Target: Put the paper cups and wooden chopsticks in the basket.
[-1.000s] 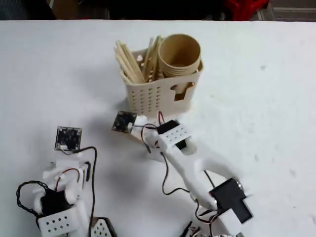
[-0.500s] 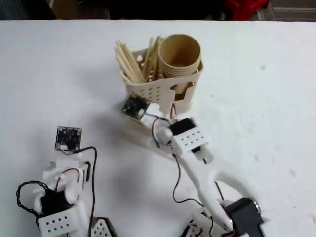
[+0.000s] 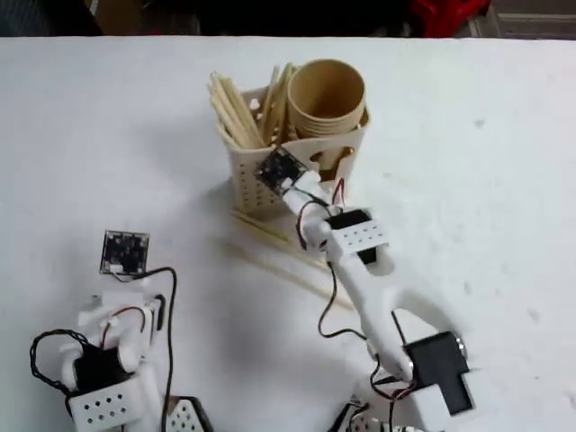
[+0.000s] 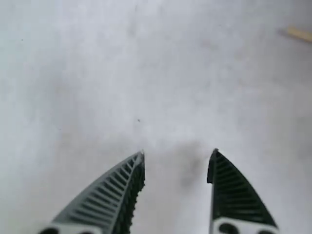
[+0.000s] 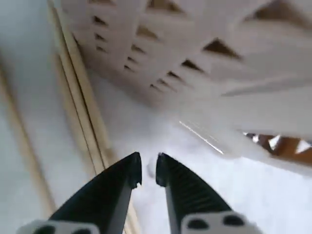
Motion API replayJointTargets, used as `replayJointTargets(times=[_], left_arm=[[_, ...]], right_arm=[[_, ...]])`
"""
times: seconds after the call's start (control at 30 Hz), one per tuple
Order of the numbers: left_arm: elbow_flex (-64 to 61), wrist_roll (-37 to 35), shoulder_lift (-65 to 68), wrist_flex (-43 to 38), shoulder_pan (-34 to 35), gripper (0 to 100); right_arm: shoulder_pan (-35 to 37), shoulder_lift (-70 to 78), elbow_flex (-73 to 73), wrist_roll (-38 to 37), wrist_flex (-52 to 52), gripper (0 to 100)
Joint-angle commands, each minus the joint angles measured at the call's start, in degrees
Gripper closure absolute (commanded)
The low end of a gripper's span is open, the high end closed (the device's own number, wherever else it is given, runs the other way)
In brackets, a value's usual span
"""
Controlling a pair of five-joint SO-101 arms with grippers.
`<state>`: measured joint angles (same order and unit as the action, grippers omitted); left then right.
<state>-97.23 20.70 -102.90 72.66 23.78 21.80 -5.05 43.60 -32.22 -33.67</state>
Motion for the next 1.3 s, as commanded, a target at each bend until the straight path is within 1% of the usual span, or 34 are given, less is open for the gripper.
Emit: replayJointTargets(times=[0.0, 0.13, 0.23, 0.37, 0.5, 0.67, 0.73, 0.8, 0.97, 1.07, 1.1, 1.17, 1.27], left_arm=[[0.18, 0.18, -0.22, 0.09, 0.31, 78], [0.18, 0.18, -0.22, 0.09, 0.31, 78], [0.18, 0.18, -0.22, 0.09, 0.31, 78], [0.18, 0.18, -0.22, 0.09, 0.31, 78], [0.18, 0.18, -0.22, 0.09, 0.31, 78], [0.18, 0.18, -0.22, 0.09, 0.31, 78], [0.18, 0.18, -0.22, 0.09, 0.31, 78], [0.18, 0.18, -0.22, 0.09, 0.31, 78], [0.18, 0.18, -0.22, 0.09, 0.31, 78], [0.18, 0.18, -0.22, 0.09, 0.31, 78], [0.18, 0.18, -0.22, 0.09, 0.31, 78], [0.18, 0.18, -0.22, 0.09, 0.31, 78], [0.18, 0.18, -0.22, 0.09, 0.31, 78]], right_arm=[[1.19, 2.77, -0.26, 0.35, -0.04, 95.3], [2.86, 2.95, 0.35, -3.96, -2.68, 98.4], [3.74, 2.86, 0.79, -3.87, -4.79, 98.1], [2.59, -1.27, 0.7, 2.81, -4.44, 98.1], [3.03, -8.75, 4.48, 3.08, -4.7, 98.1], [6.55, -14.2, 11.52, 2.81, -4.62, 98.1], [8.4, -14.99, 13.27, 0.53, -4.62, 98.1], [9.71, -15.16, 13.89, -0.88, -4.62, 98.1], [11.74, -15.69, 13.8, -1.41, -4.7, 97.8], [15.43, -14.99, 13.8, -1.93, -4.62, 97.7], [16.4, -14.9, 13.8, -3.25, -4.79, 97.6], [16.84, -13.85, 13.63, -4.84, -4.97, 96.2], [16.13, -11.12, 12.22, -4.66, -4.88, 89.6]])
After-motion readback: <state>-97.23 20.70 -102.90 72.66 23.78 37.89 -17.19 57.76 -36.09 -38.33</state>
